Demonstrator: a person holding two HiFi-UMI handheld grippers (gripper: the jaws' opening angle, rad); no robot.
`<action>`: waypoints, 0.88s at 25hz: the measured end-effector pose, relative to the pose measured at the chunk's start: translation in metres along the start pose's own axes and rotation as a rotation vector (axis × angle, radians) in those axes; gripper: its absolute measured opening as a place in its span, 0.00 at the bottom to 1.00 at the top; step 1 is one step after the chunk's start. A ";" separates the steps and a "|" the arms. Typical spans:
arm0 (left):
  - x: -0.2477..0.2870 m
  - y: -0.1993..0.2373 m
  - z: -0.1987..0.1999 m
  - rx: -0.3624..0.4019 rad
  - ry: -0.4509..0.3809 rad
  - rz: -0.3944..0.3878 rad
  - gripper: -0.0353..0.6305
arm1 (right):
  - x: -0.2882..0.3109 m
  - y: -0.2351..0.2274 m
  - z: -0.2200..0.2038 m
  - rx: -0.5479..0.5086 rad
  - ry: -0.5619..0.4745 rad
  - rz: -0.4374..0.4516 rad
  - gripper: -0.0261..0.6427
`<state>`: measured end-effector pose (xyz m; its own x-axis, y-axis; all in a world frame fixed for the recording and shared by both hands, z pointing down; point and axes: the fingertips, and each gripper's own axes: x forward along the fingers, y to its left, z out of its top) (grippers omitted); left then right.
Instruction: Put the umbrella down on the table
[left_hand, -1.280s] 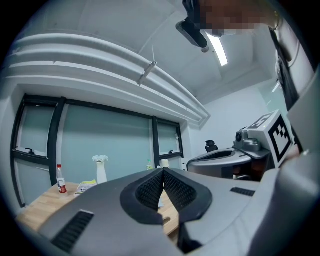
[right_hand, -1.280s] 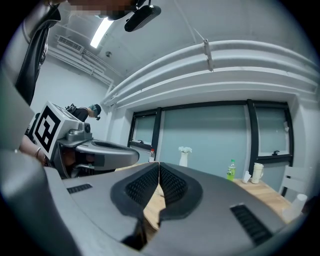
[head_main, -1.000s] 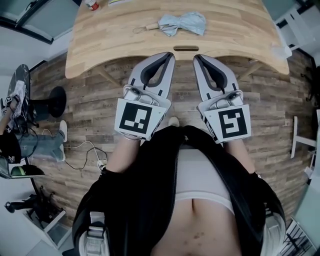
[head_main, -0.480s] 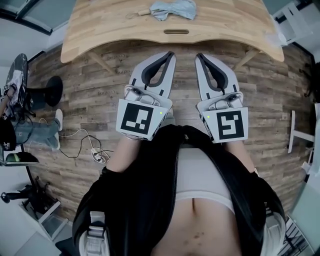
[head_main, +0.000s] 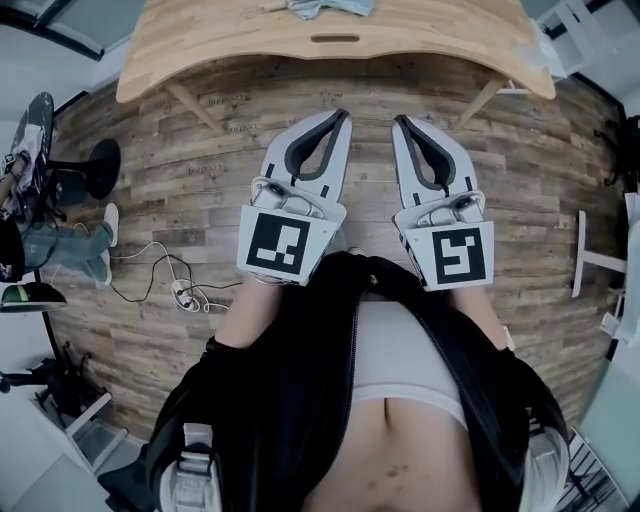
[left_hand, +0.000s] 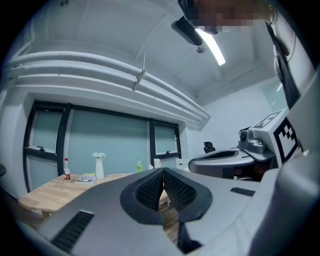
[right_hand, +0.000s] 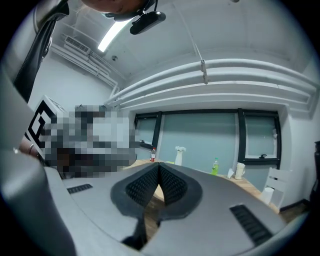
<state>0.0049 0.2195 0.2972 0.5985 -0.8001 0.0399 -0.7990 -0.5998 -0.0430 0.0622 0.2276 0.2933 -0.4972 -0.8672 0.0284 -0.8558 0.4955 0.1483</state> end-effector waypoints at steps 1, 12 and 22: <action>-0.003 -0.005 0.000 -0.002 -0.002 0.002 0.06 | -0.006 0.002 -0.002 0.004 0.005 0.006 0.08; -0.033 -0.047 0.008 -0.006 -0.019 0.025 0.06 | -0.057 0.011 0.003 0.026 -0.009 0.018 0.08; -0.046 -0.047 0.018 0.007 -0.046 0.015 0.06 | -0.061 0.024 0.012 0.000 -0.023 0.014 0.08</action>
<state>0.0164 0.2844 0.2794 0.5886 -0.8084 -0.0071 -0.8076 -0.5876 -0.0507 0.0701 0.2934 0.2831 -0.5125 -0.8587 0.0079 -0.8486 0.5078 0.1485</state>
